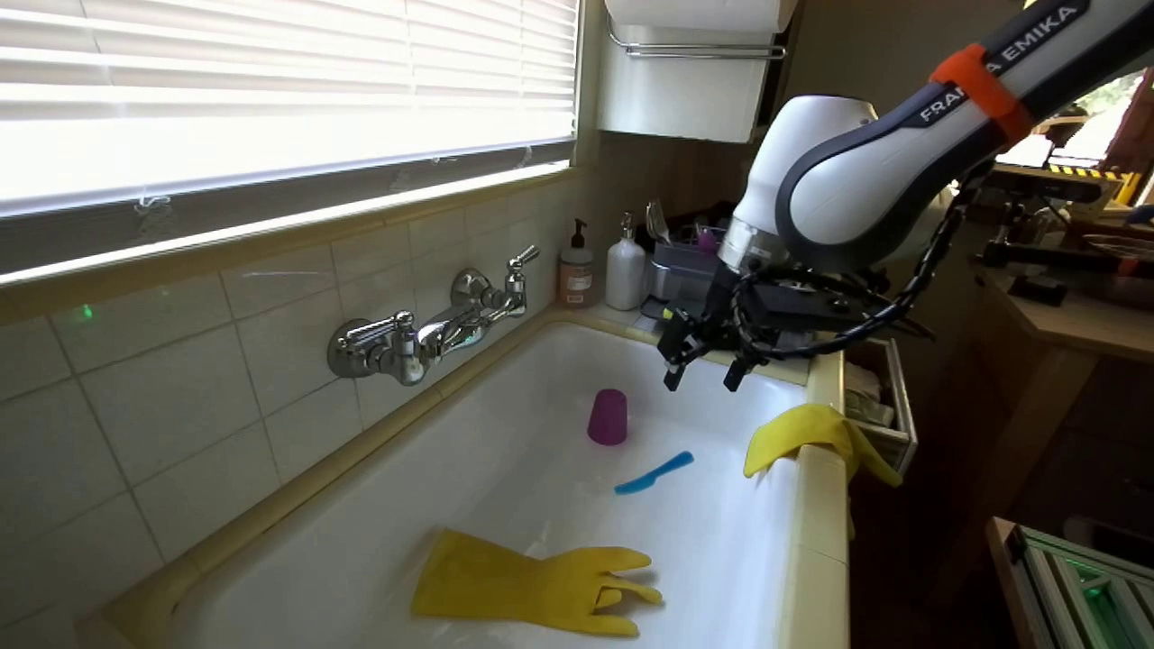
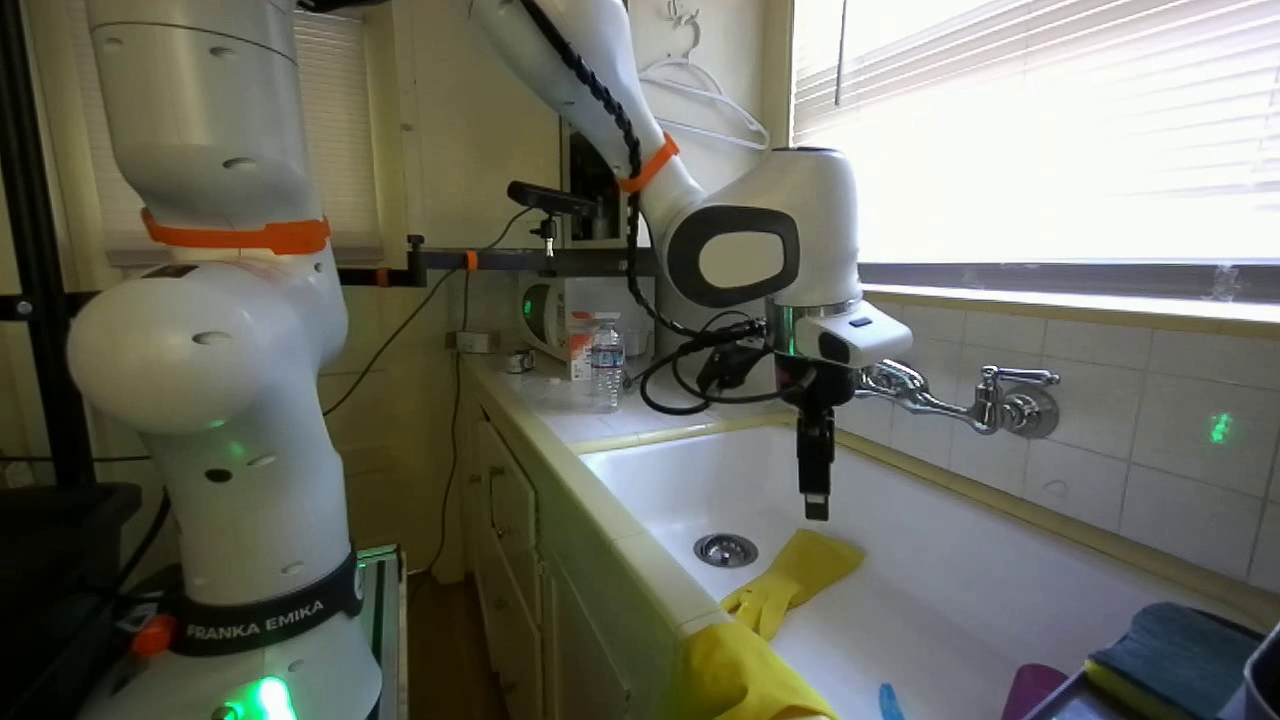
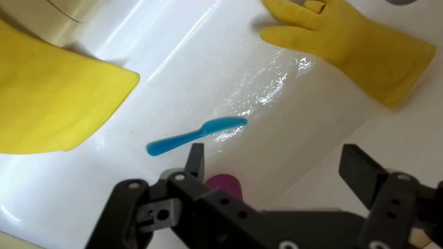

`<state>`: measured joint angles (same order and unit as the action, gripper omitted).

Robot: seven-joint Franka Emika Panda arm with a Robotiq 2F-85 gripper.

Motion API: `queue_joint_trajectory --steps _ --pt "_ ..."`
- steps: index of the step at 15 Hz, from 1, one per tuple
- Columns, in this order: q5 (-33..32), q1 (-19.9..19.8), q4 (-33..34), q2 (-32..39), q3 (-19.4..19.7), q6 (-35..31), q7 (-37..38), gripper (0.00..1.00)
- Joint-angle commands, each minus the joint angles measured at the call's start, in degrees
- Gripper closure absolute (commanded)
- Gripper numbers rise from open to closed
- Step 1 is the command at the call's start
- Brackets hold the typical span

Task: Remove the right glove from the sink

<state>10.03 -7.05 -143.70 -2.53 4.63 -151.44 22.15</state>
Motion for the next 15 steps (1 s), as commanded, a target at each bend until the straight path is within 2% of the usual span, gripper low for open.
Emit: queue_joint_trajectory --steps 1,5,12,15 --pt "-1.93 1.02 1.08 0.96 -0.44 0.72 -1.57 0.00" --pt "-5.16 0.51 0.31 -1.58 0.12 5.29 -4.70 0.00" --pt "-19.00 -2.12 0.49 -7.36 1.38 19.82 -5.15 0.00" --pt "-19.63 -2.37 -0.07 -9.50 2.48 20.50 -13.73 0.00"
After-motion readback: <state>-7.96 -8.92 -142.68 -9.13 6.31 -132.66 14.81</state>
